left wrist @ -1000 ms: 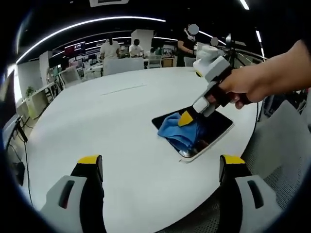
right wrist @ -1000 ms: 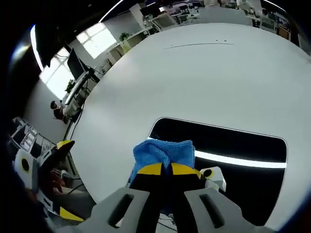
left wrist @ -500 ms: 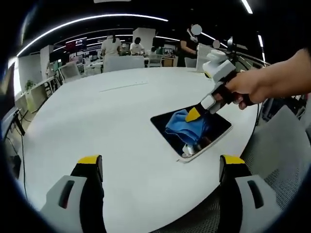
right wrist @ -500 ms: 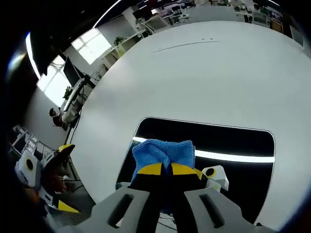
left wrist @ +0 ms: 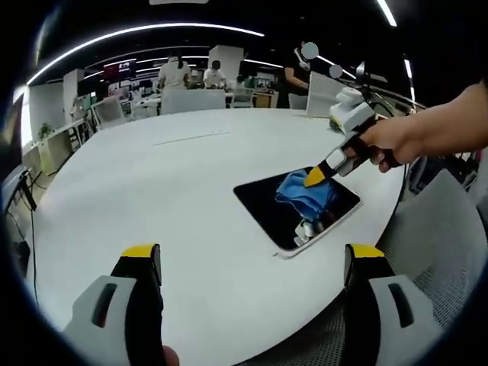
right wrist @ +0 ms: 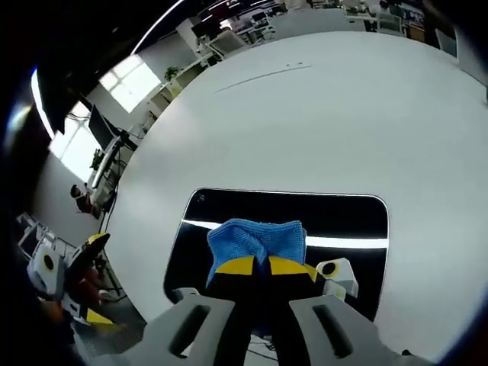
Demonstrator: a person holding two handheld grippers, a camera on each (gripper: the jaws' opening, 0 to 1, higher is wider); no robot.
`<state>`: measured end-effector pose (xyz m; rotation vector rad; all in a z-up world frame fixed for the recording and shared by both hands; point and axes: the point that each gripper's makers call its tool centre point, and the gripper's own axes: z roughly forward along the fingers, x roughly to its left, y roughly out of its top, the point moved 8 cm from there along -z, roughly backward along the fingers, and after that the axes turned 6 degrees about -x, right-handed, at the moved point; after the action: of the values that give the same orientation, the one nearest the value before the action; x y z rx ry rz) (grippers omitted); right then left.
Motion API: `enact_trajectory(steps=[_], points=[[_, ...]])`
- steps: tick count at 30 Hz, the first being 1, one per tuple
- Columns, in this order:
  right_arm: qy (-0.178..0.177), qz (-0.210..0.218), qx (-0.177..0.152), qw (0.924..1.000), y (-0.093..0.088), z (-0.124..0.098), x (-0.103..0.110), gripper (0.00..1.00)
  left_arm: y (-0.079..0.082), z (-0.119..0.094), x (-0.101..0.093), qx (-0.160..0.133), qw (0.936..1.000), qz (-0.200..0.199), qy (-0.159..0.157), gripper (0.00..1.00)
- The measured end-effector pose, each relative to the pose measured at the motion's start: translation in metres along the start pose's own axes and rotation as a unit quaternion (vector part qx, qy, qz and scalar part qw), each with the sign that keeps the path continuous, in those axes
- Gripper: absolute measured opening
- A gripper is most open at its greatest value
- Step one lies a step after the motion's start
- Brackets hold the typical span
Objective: Wipe the mirror surface with the cleaning cloth until all visible marks leave the cleaned area.
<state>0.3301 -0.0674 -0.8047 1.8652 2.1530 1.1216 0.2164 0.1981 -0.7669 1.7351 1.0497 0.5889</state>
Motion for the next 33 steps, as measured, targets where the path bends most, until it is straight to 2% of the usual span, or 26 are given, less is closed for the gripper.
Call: enact_trajectory(steps=[15, 21, 29, 33], points=[[-0.030, 0.012, -0.006, 0.9995, -0.002, -0.021, -0.033, 0.00, -0.001, -0.001, -0.001, 0.006, 1.0000, -0.006, -0.001, 0.99], [-0.044, 0.011, -0.008, 0.9989, -0.003, -0.028, -0.042, 0.00, 0.000, -0.002, -0.001, 0.002, 1.0000, 0.008, -0.002, 0.99], [-0.061, 0.029, -0.016, 0.9976, -0.003, -0.036, -0.061, 0.00, -0.002, -0.001, 0.000, 0.008, 0.9999, -0.006, -0.004, 0.99], [-0.074, 0.022, -0.015, 0.9969, -0.001, -0.040, -0.064, 0.00, -0.001, -0.001, -0.001, 0.002, 1.0000, -0.004, -0.006, 0.99]])
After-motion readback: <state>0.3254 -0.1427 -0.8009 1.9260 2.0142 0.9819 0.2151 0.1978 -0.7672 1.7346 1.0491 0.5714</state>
